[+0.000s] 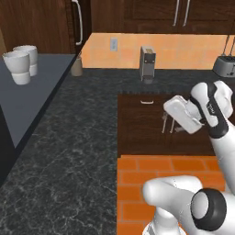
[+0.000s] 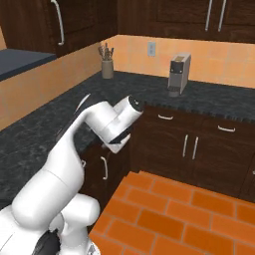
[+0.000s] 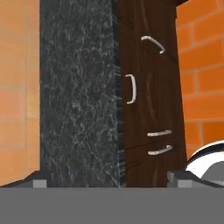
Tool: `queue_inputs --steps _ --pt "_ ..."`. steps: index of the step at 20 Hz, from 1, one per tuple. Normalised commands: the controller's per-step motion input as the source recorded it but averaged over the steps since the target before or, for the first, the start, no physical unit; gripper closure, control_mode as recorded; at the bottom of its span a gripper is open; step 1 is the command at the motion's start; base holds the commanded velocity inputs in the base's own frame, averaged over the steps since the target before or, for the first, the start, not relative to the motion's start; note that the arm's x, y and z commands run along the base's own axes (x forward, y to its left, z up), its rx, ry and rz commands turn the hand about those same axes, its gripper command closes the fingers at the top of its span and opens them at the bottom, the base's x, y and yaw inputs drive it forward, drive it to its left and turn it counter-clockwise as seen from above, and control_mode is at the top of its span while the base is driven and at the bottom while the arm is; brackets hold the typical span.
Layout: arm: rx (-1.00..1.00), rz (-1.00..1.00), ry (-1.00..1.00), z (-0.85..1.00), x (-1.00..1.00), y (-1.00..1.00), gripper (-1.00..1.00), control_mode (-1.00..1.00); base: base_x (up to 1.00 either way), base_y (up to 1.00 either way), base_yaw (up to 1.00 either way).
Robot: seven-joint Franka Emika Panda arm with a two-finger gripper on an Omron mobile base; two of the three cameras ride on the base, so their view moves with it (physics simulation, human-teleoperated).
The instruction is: Take a straw from the drawer in front and place it inside the glass cup on the dining counter.
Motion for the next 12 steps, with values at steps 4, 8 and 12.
queue_inputs --steps 4,8,12 --pt "0.27 0.01 0.0 -0.86 0.18 -0.02 -1.0 -1.0 0.0 0.0 0.0" --pt "0.17 0.03 0.0 -0.84 0.36 0.09 -1.0 -1.0 0.0 0.0 0.0" --pt "0.2 0.06 0.0 -0.73 0.52 0.03 -1.0 -1.0 0.0 0.0 0.0"
